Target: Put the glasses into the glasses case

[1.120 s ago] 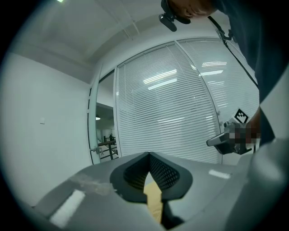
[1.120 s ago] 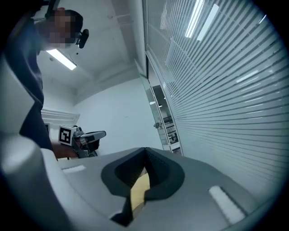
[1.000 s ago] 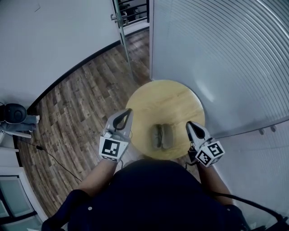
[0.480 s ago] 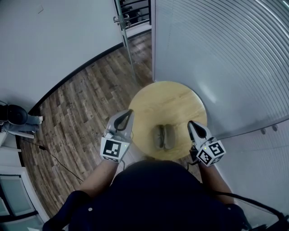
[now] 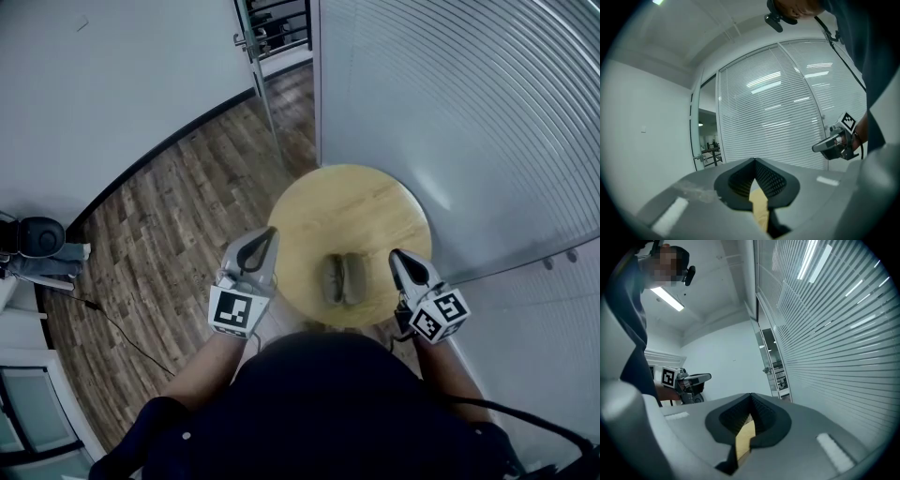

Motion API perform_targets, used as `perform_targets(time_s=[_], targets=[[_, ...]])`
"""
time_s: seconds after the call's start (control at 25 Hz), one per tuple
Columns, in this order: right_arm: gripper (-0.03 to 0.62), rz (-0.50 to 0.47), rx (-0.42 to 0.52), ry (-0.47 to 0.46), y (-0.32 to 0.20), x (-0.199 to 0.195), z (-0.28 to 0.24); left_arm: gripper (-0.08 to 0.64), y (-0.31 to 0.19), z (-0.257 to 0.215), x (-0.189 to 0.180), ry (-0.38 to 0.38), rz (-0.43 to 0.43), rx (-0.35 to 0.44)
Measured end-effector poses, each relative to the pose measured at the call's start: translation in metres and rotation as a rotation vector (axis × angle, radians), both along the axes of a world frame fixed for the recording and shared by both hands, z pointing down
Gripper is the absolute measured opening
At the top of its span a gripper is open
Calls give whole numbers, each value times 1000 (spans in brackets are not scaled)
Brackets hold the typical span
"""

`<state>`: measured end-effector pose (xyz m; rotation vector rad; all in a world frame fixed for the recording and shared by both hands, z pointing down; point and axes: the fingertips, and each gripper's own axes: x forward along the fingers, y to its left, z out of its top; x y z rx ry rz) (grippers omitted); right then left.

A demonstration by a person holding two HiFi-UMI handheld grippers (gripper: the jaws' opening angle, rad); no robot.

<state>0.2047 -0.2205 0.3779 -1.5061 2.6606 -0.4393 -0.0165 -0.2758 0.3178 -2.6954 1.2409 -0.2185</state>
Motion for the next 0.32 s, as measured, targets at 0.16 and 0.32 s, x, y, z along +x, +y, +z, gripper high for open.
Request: perform_targets(time_s=[0.16, 0.32], targets=[[9, 0, -8, 1, 3, -3, 2, 5, 2, -2, -1, -12, 19, 15], [8, 3, -23, -15, 5, -6, 11, 5, 9, -7, -1, 25, 23, 17]])
